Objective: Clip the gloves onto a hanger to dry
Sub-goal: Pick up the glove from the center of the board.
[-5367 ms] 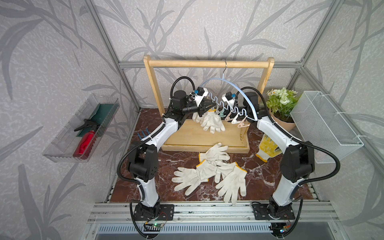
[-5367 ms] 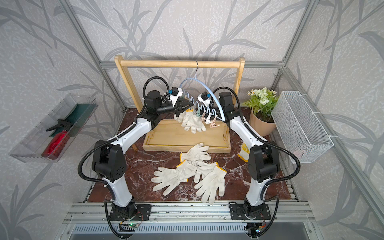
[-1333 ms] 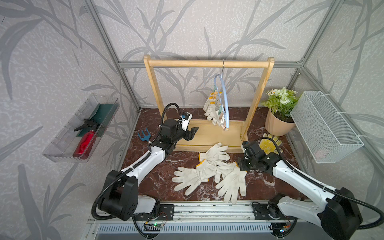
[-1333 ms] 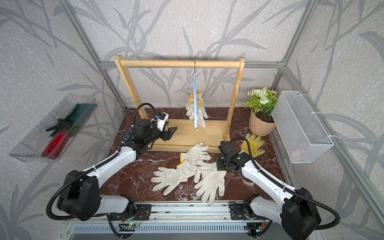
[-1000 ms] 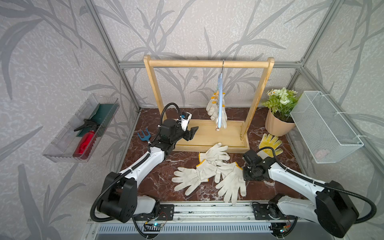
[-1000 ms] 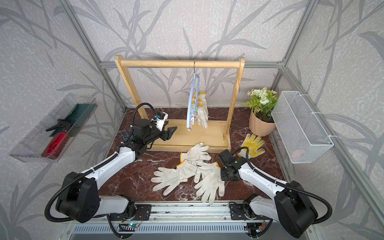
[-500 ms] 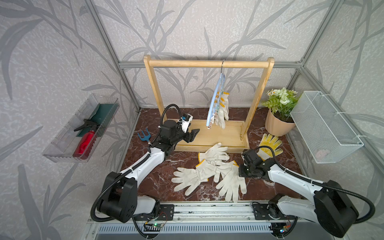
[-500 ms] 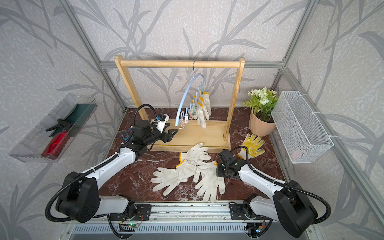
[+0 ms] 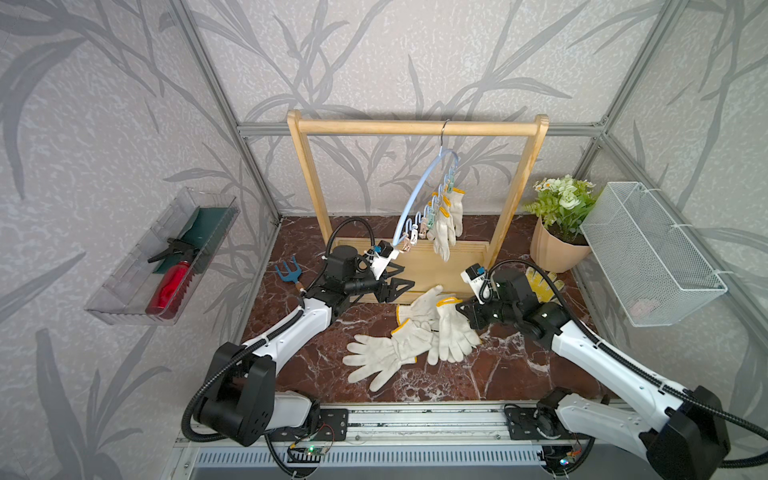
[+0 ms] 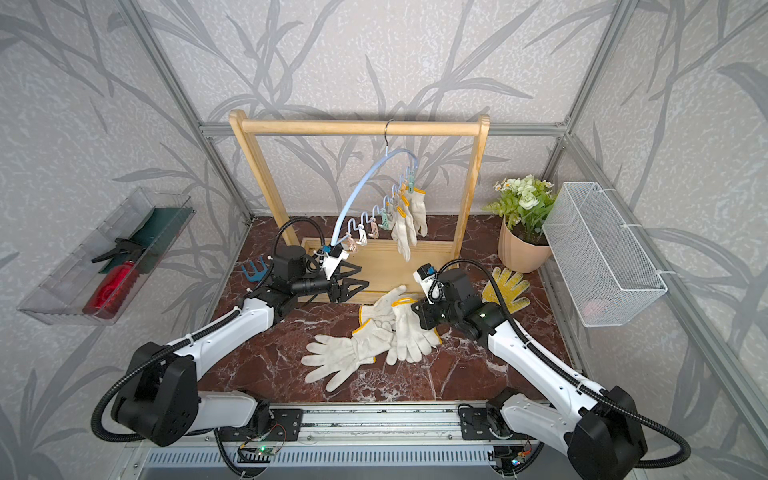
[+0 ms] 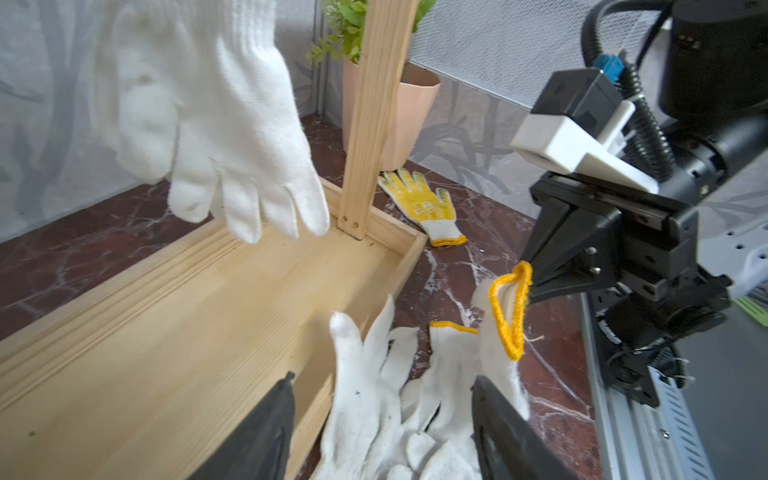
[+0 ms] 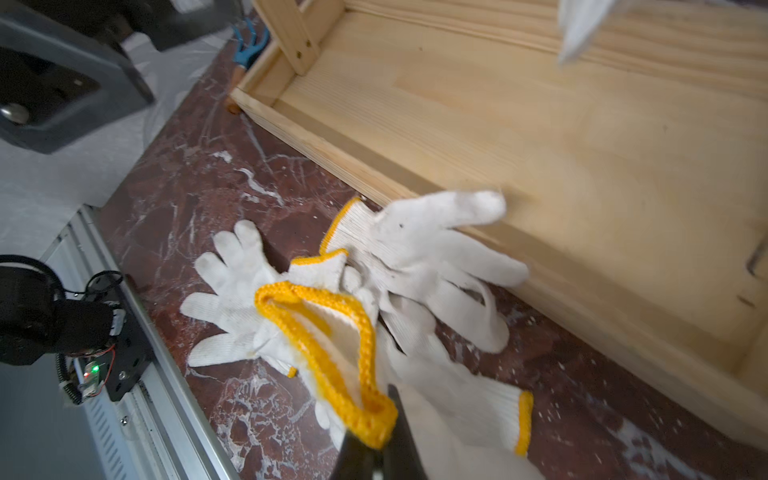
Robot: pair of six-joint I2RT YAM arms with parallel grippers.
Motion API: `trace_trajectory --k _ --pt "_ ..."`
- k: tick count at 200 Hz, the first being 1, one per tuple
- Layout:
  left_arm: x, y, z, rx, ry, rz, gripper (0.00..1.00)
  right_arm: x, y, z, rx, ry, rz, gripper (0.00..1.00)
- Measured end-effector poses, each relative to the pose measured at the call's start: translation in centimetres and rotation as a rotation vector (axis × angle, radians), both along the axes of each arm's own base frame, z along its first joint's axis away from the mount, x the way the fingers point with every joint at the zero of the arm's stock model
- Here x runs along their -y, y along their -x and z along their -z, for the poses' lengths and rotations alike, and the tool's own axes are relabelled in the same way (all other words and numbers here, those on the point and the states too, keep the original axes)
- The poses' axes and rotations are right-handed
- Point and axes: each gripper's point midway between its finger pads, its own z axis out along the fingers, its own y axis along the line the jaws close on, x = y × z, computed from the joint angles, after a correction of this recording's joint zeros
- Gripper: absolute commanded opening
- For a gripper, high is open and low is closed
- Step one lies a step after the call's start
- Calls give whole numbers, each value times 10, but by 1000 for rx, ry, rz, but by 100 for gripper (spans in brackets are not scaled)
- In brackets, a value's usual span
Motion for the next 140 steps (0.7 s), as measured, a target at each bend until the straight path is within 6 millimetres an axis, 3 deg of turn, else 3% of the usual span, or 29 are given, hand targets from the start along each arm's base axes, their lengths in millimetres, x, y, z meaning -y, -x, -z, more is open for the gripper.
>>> trace_trajectory --k 30,69,107,140 --pt "8 10 -11 20 79 58 62 -30 -13 -28 70 -84 -128 0" --pt "10 13 -21 39 119 78 58 -52 -26 -52 138 -143 -212 0" --pt "10 14 -24 49 126 82 56 -59 -34 -56 170 -148 -232 0" --pt "10 14 -22 48 122 85 45 -62 -39 -54 177 -146 -236 0"
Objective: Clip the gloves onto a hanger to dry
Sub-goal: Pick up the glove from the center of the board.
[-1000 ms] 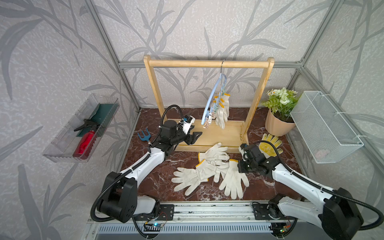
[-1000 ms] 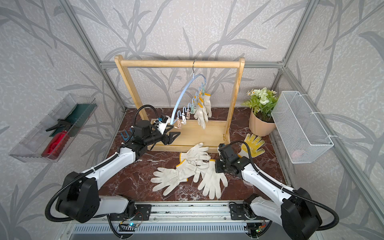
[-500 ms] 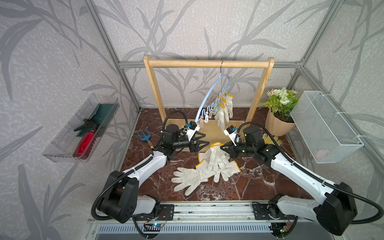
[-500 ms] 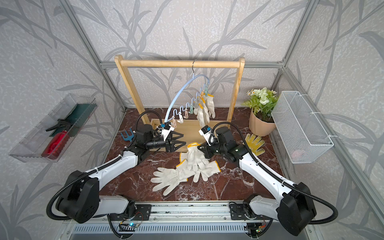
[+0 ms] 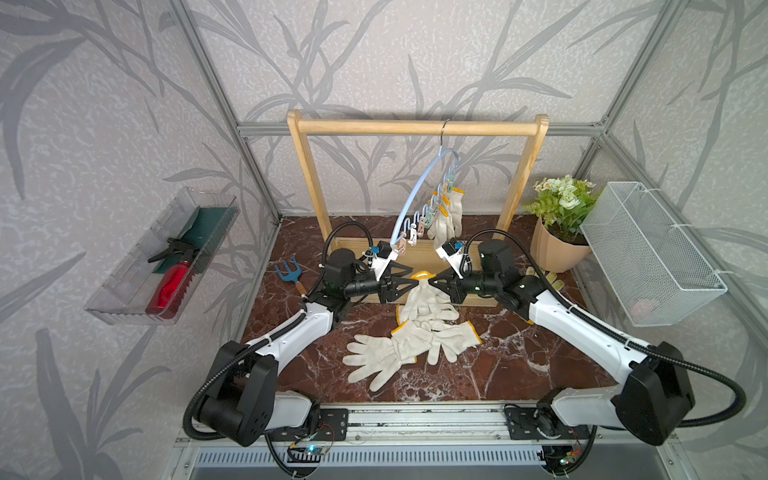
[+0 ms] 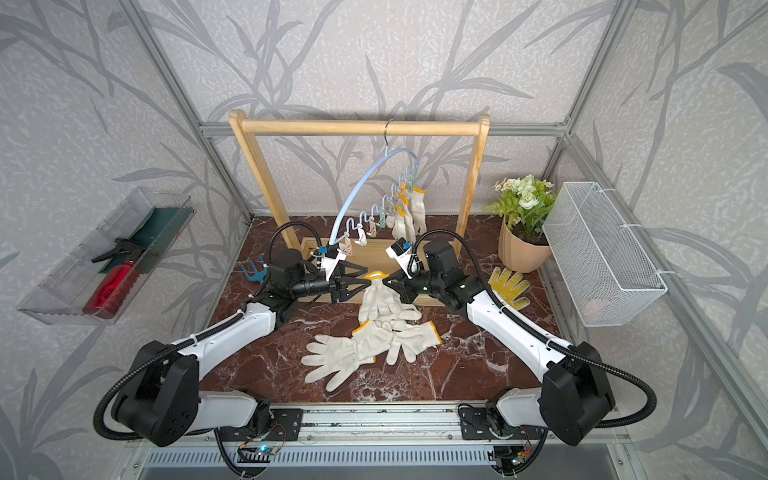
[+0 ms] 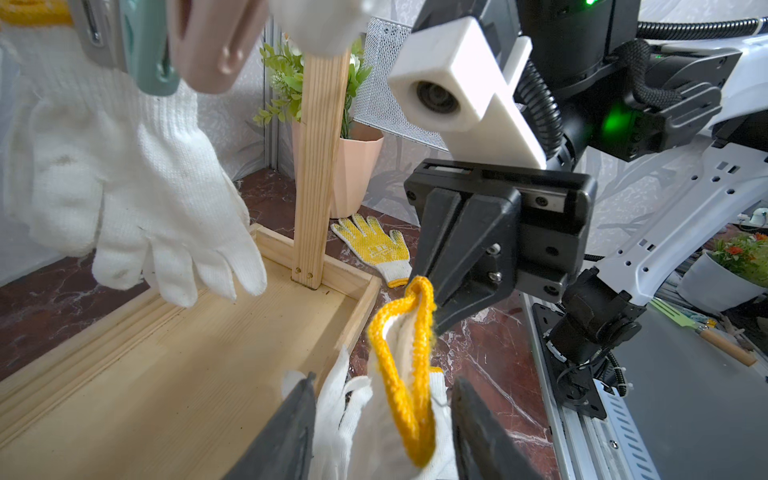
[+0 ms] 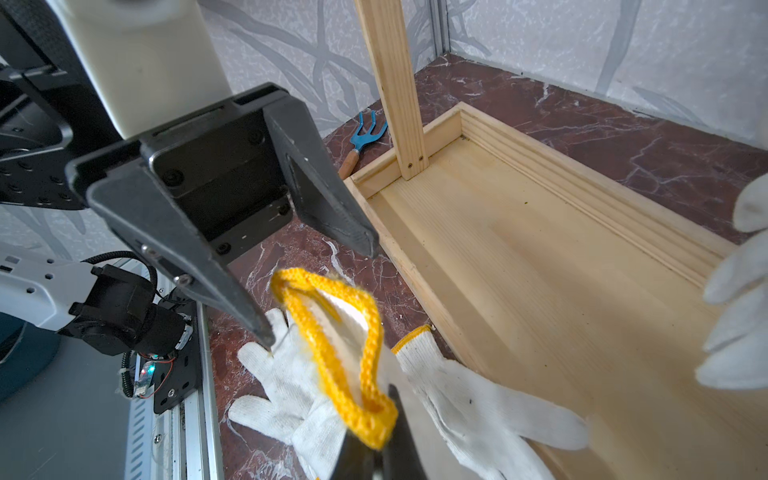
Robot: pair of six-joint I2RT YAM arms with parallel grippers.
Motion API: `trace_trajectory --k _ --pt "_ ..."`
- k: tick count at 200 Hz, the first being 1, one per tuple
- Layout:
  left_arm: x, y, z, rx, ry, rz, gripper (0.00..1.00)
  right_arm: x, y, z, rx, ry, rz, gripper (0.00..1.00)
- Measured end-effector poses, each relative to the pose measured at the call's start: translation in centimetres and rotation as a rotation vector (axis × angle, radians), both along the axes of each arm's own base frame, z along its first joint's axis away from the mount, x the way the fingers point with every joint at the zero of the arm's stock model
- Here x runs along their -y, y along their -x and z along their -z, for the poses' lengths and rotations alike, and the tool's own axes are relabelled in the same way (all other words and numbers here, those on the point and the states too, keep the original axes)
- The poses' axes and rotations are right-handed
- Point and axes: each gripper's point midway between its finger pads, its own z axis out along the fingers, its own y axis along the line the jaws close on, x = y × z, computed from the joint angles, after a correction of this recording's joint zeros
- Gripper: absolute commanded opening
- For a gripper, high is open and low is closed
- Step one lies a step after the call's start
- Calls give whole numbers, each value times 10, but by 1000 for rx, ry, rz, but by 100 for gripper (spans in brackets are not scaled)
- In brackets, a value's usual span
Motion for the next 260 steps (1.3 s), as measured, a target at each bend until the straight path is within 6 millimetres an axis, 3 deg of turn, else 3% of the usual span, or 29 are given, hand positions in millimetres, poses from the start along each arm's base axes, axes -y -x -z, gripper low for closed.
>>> trace_trajectory --k 45,89,99,113,121,147,204,260 --pt "1 2 0 0 0 13 43 -3 -4 -6 21 -21 0 0" --pt "1 -1 1 5 -6 -8 13 -9 -6 -12 25 -50 -20 0" --pt "0 -2 1 2 -5 -17 7 -10 -5 -12 20 -57 -27 6" --pt "0 -4 1 2 -5 -27 1 -12 -3 -13 14 -70 -38 32" --pt "0 -4 1 4 -5 -28 0 -13 -2 -14 21 -81 -53 40" --pt "0 -3 0 -2 -3 -23 0 -15 2 -17 29 -130 -97 51" --pt "3 4 -3 -10 13 26 0 -16 4 -27 54 -226 -151 51" --pt "4 6 -3 -16 22 43 0 -21 3 -37 87 -273 -183 37"
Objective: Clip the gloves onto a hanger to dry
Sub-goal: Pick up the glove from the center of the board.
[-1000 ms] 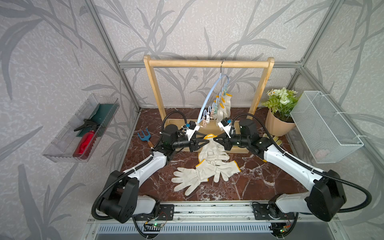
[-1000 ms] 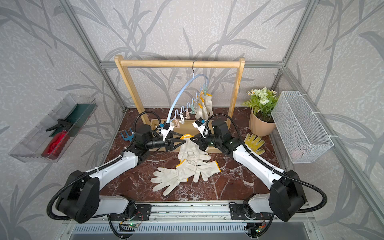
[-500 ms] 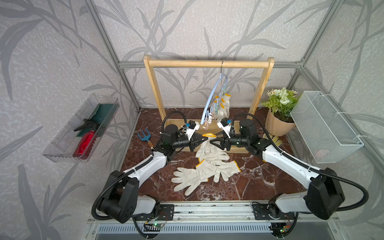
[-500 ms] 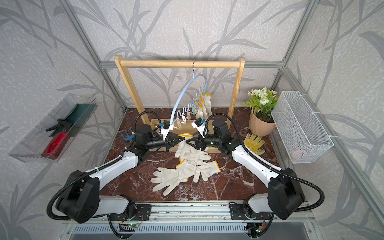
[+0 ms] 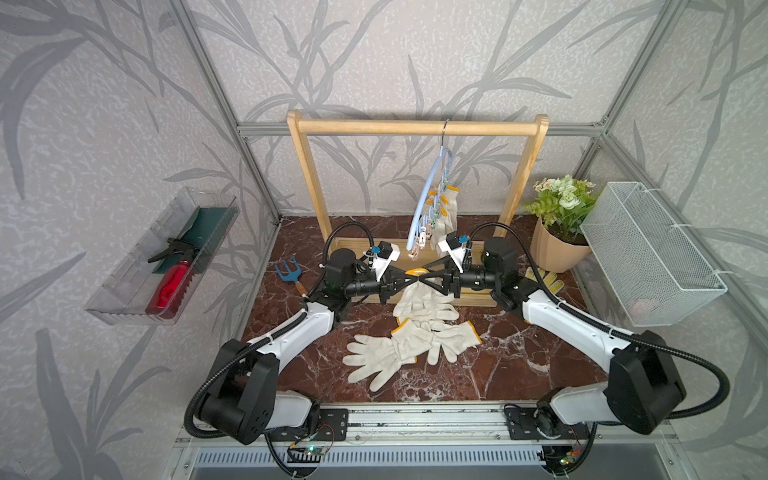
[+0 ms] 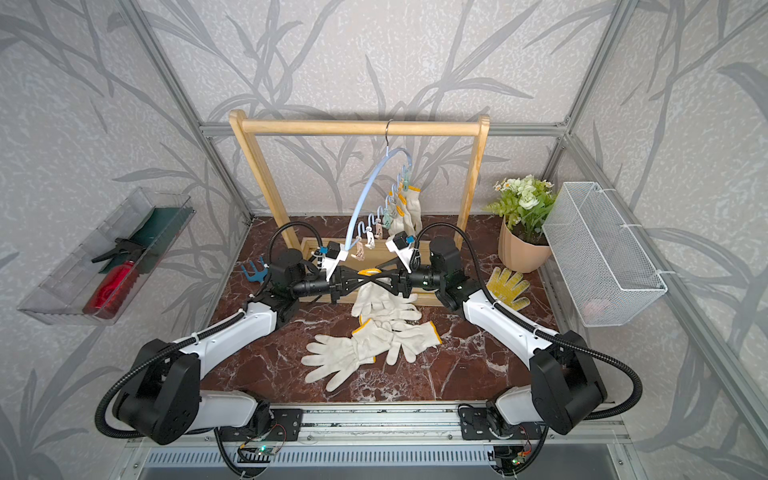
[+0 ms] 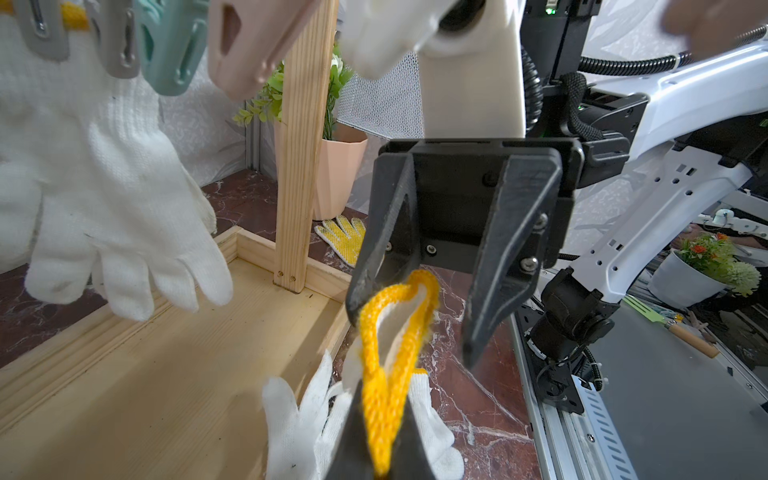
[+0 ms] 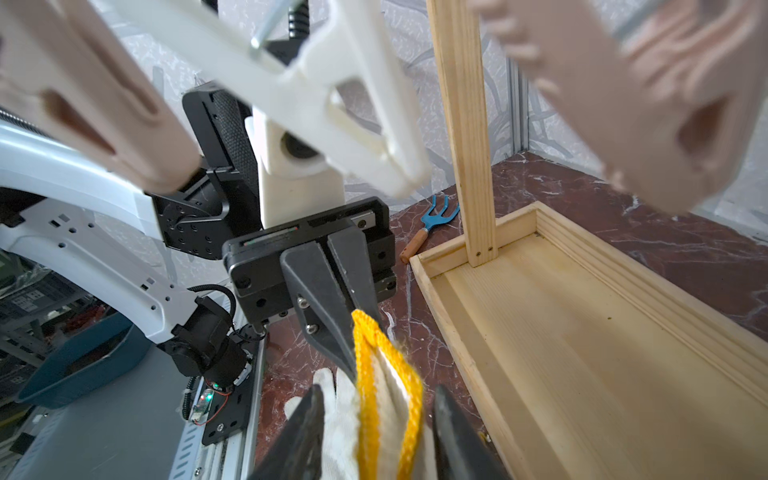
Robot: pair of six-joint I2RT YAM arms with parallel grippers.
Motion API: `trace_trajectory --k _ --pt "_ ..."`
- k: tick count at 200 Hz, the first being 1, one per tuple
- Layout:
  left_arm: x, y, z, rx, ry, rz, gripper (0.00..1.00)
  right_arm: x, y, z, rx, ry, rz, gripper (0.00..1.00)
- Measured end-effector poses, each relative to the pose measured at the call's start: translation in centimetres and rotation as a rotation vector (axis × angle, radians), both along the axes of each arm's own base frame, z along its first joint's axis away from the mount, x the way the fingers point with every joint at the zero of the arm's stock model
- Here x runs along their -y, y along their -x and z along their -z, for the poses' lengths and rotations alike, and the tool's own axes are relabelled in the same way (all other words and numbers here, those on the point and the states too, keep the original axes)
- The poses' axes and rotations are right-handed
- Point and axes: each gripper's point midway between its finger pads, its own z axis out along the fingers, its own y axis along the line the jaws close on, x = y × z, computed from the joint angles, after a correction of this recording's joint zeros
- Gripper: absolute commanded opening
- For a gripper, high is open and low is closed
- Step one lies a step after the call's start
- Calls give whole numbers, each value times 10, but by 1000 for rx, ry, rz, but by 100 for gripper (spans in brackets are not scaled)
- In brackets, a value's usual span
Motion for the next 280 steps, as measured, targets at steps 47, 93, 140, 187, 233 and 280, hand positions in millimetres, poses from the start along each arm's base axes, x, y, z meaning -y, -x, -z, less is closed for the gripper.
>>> trace_trajectory --k 47,93,140,187,233,280 --pt "0 0 0 1 1 -1 0 0 0 1 5 1 -2 37" --pt "-2 -2 0 1 1 -6 0 9 -6 7 -1 11 24 23" --pt "-2 -2 -1 0 4 -7 0 16 -9 5 8 11 43 6" --pt "0 -6 -1 -14 10 -1 0 17 -8 5 2 6 37 1" --pt "2 -7 -2 -21 20 12 0 16 -6 2 -6 -7 22 27" --pt "3 -7 -7 -15 29 22 0 14 -7 3 -14 -19 9 26"
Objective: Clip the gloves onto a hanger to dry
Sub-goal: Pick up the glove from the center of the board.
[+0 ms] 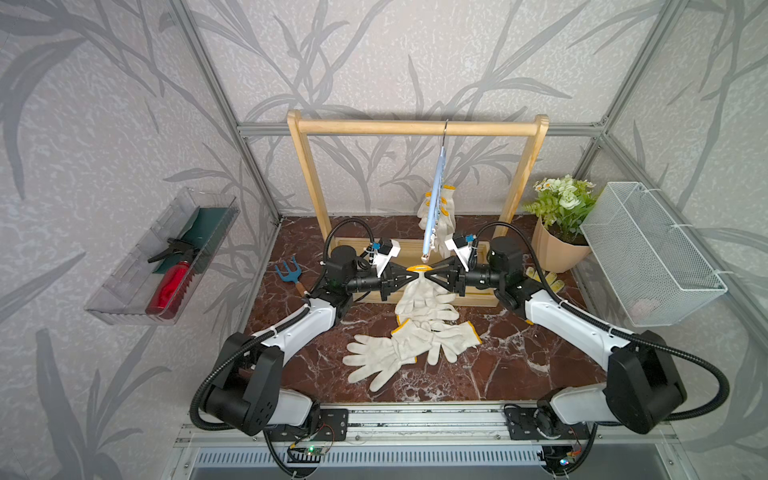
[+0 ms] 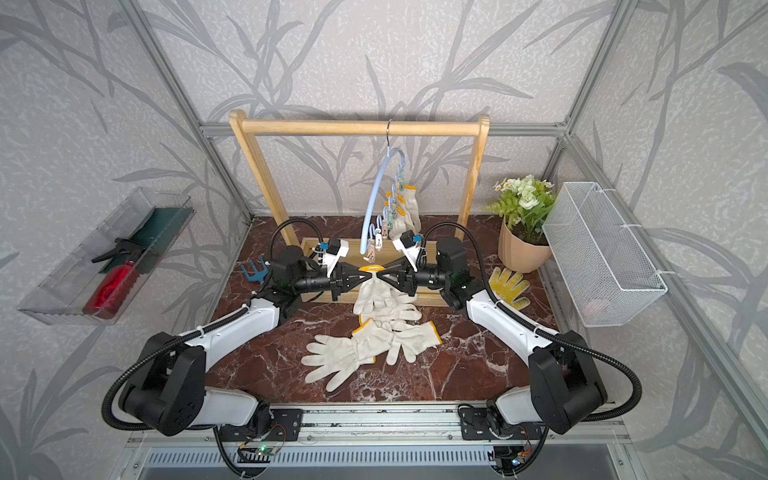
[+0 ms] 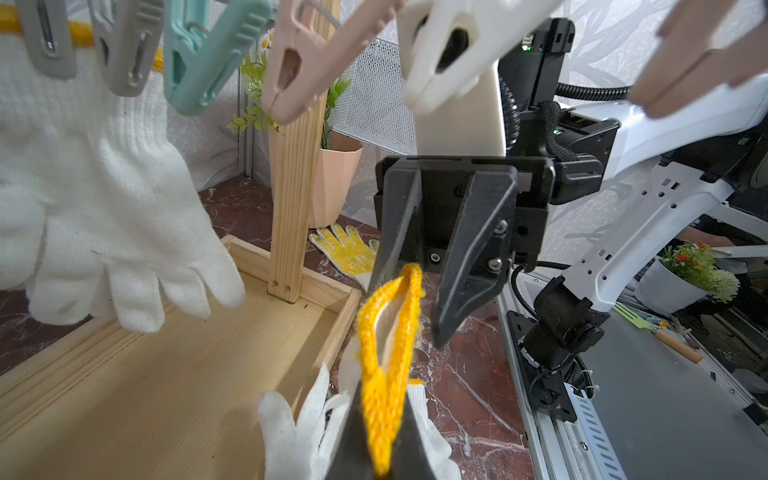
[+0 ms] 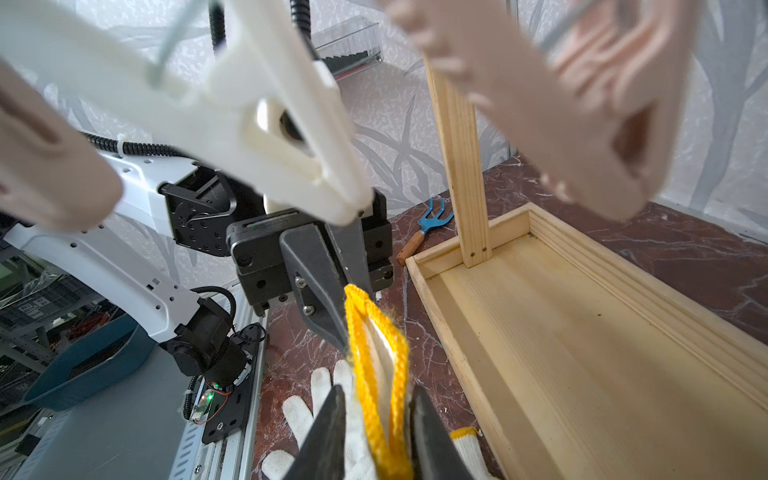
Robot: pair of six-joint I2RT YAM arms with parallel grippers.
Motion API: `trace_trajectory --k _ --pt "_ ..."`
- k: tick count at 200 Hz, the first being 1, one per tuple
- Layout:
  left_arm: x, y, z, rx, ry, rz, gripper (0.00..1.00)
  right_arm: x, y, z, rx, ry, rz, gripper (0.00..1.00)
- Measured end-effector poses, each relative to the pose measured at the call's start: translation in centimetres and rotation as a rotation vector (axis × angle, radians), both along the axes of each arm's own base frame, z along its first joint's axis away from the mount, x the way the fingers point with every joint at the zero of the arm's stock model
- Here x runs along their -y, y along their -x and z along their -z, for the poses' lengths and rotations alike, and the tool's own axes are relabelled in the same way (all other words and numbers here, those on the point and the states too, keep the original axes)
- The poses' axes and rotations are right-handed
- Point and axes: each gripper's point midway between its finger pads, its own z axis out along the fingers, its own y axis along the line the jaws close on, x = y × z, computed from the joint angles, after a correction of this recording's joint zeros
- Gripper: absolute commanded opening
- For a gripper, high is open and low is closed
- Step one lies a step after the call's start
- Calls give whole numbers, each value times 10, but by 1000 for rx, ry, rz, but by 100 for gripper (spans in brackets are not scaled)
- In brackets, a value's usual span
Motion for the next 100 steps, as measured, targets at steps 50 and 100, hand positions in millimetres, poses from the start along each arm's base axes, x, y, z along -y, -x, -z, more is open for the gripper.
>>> trace_trajectory --k 50,100 --pt "1 0 1 -14 4 10 0 0 -1 0 -3 -4 2 10" --pt "2 -3 3 -18 4 5 23 2 -5 2 4 7 23 0"
